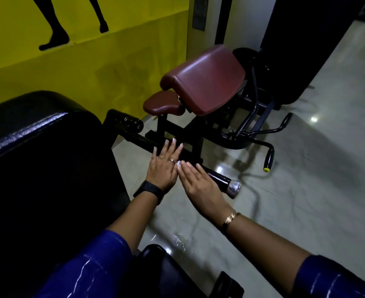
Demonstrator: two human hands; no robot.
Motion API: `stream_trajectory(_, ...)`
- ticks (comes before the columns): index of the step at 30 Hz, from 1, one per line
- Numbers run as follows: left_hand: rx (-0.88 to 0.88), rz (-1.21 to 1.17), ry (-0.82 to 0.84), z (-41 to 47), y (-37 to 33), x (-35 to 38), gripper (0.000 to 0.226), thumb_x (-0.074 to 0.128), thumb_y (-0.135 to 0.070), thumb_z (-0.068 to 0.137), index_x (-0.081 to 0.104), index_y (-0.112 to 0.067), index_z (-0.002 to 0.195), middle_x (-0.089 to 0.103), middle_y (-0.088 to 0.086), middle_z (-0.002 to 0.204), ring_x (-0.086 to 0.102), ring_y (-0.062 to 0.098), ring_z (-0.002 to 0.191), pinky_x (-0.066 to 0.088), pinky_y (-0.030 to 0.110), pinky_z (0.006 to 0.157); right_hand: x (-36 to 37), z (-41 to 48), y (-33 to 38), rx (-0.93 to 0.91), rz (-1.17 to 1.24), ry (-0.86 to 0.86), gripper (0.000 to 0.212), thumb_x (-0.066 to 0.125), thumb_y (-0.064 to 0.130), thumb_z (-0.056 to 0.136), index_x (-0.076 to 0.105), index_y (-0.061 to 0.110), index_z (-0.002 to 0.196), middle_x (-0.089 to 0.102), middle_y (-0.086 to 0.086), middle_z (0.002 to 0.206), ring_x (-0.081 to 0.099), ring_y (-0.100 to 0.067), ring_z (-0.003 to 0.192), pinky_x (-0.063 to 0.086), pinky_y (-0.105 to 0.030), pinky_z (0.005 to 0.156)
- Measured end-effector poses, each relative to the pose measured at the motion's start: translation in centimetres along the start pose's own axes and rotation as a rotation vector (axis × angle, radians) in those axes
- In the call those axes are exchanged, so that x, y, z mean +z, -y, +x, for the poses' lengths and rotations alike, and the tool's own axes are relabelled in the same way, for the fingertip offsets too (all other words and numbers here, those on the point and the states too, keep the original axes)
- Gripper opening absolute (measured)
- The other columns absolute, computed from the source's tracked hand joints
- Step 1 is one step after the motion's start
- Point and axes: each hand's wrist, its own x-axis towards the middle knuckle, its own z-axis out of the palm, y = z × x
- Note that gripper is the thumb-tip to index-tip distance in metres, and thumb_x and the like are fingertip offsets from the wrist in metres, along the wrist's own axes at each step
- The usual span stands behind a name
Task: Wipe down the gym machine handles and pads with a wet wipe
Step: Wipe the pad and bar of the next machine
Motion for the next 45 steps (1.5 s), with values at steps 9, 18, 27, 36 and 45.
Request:
stream_trajectory(9, -0.041, -0.021, -0.029, 1.2, 2.3, -0.1, 0.062, 0.013, -0.042, 0.095, 0.025, -0.024, 0.153, 0.019, 0.003, 0.162, 0.013, 0.024, 0.150, 0.007, 0.052, 0.118, 0.5, 3.6, 0.2, 0.232, -0.042, -0.077, 0.048, 0.032, 0.003, 0.086, 0.063, -0.002, 0.121, 0.063, -0.021, 0.122, 0.063, -0.030, 0.112, 0.046, -0.041, 0.099)
stream_trajectory(18, -0.104, -0.170, -0.159, 1.4, 2.9, 1.0, 0.057, 0.020, -0.036, 0.098, 0.029, -0.022, 0.152, 0.019, 0.002, 0.161, 0.009, 0.022, 0.149, 0.004, 0.050, 0.117, 0.4, 3.1, -0.9, 0.124, -0.090, -0.097, 0.047, 0.033, 0.000, 0.090, 0.056, -0.001, 0.130, 0.058, -0.021, 0.131, 0.059, -0.028, 0.120, 0.048, -0.039, 0.101)
stream_trajectory(27, -0.097, -0.229, -0.202, 1.4, 3.0, 1.5, 0.055, 0.023, -0.033, 0.099, 0.032, -0.020, 0.152, 0.024, 0.005, 0.160, 0.013, 0.024, 0.149, 0.003, 0.050, 0.117, 1.5, 2.6, -0.7, -0.126, -0.116, -0.048, 0.041, 0.038, 0.003, 0.097, 0.052, 0.001, 0.135, 0.048, -0.017, 0.142, 0.046, -0.033, 0.132, 0.037, -0.043, 0.111)
stream_trajectory(36, -0.103, -0.188, -0.216, 1.4, 3.1, 2.1, 0.054, 0.023, -0.032, 0.101, 0.029, -0.018, 0.152, 0.022, 0.007, 0.161, 0.014, 0.025, 0.149, 0.005, 0.051, 0.117, 2.1, 3.5, 1.3, 0.043, -0.105, -0.049, 0.047, 0.030, 0.001, 0.094, 0.048, -0.001, 0.138, 0.048, -0.020, 0.142, 0.046, -0.033, 0.132, 0.031, -0.043, 0.115)
stream_trajectory(45, -0.100, -0.148, -0.191, 0.5, 2.9, 2.5, 0.057, 0.022, -0.036, 0.103, 0.023, -0.010, 0.153, 0.019, 0.013, 0.161, 0.009, 0.025, 0.149, 0.010, 0.046, 0.119, -0.4, -0.5, -0.9, 0.134, -0.100, -0.052, 0.048, 0.029, -0.001, 0.094, 0.047, -0.001, 0.138, 0.048, -0.020, 0.141, 0.048, -0.029, 0.130, 0.032, -0.042, 0.113)
